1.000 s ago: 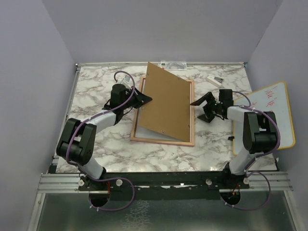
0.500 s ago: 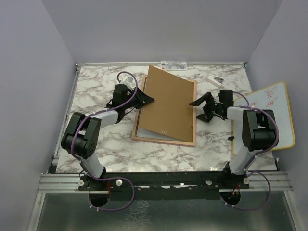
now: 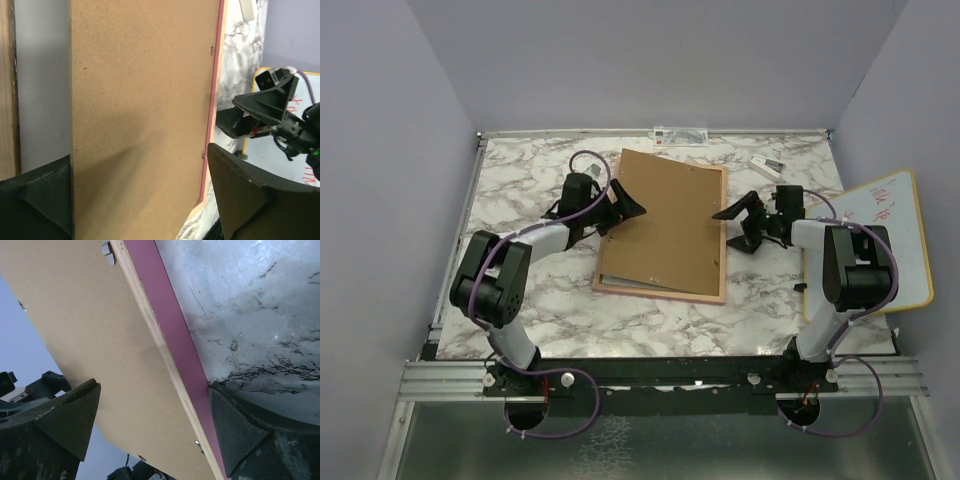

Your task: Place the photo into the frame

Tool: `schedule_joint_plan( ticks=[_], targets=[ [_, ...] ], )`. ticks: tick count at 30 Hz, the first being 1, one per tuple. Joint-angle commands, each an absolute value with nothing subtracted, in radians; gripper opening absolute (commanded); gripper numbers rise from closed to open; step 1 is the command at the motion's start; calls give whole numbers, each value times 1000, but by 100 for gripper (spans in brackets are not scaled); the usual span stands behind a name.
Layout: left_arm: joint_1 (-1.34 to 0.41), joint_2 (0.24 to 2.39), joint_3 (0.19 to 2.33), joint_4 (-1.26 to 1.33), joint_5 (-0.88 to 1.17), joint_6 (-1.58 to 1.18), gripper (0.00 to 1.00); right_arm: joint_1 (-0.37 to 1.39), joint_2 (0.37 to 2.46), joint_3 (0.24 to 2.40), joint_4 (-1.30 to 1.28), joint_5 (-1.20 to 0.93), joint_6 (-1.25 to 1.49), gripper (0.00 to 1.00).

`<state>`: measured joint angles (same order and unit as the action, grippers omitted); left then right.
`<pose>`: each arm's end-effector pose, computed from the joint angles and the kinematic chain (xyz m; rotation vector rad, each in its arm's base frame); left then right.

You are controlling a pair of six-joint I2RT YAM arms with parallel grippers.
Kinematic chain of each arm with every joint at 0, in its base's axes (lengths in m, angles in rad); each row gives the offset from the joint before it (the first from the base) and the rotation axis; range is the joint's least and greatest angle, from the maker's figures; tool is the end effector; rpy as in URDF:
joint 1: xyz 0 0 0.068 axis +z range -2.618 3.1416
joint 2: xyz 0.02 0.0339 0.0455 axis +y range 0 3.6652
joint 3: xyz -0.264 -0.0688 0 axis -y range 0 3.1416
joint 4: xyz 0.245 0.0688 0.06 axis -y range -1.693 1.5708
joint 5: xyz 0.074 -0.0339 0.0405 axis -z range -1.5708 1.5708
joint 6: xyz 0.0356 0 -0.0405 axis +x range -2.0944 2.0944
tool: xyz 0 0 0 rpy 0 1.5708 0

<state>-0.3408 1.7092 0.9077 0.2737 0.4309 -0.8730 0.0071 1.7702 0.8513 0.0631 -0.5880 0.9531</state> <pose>0.3360 -0.1350 0.1871 -0.3195 2.2503 -1.1444 0.3364 0.0221 0.1357 0.9032 2.3968 1.1226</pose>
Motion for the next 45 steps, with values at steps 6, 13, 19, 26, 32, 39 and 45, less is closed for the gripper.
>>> schedule_joint_plan(
  ticks=[6, 13, 19, 26, 32, 39, 45],
  targets=[
    [-374, 1804, 1153, -77, 309, -660, 96, 19, 1841, 862, -70, -528, 908, 92],
    [-428, 1865, 1298, -337, 175, -566, 98, 19, 1841, 869, -85, -516, 898, 92],
    [-435, 1887, 1384, -467, 92, -542, 99, 18, 1845, 870, -87, -512, 897, 92],
    [-440, 1927, 1482, -636, 9, -488, 99, 19, 1837, 841, -49, -528, 917, 92],
    [-440, 1917, 1520, -689, -37, -454, 99, 18, 1839, 839, -51, -525, 916, 92],
    [-438, 1949, 1563, -681, -60, -446, 99, 19, 1838, 854, -68, -517, 894, 90],
    [-398, 1971, 1536, -614, -42, -425, 93, 20, 1825, 888, -127, -492, 795, 83]
  ],
)
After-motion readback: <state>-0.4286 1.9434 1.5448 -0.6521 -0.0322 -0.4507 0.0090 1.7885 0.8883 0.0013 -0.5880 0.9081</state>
